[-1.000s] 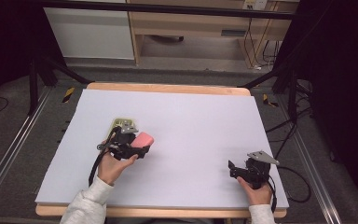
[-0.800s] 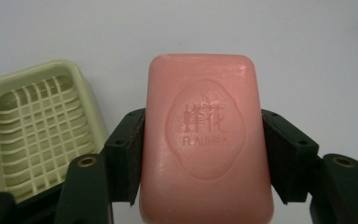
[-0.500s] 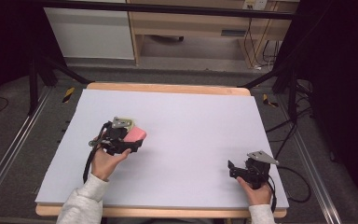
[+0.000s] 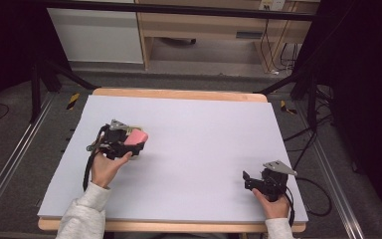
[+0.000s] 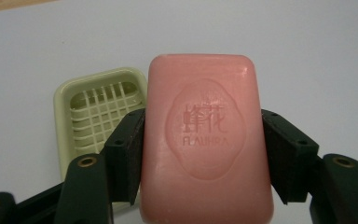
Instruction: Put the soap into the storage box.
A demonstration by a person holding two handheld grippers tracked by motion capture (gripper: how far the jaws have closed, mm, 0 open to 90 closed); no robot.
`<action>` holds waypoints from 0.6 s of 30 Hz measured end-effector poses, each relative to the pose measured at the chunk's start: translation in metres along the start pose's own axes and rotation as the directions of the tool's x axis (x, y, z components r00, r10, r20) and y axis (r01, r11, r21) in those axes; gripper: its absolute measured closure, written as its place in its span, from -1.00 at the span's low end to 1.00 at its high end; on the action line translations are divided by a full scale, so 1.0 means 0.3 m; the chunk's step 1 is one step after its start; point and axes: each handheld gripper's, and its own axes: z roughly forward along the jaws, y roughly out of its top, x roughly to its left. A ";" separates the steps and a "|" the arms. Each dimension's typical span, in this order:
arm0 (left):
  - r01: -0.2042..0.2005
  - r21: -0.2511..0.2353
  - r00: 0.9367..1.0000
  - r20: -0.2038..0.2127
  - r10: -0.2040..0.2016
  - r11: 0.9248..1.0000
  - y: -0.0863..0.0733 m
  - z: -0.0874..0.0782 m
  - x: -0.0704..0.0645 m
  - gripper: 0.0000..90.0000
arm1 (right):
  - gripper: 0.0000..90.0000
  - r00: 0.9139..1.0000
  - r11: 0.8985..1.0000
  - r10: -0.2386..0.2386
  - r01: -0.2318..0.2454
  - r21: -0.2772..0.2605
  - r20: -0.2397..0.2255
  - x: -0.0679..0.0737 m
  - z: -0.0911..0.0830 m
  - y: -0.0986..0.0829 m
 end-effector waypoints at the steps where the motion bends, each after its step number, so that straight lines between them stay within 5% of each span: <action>1: 0.004 0.002 1.000 -0.004 -0.004 1.000 0.002 0.002 0.006 -0.17 | -0.86 1.000 1.000 0.000 0.000 0.003 0.000 0.001 0.001 0.000; 18: 0.075 -0.008 0.996 -0.043 -0.075 0.997 0.028 0.042 0.106 -0.17 | -0.86 1.000 1.000 -0.011 0.011 0.009 0.004 0.007 0.011 0.002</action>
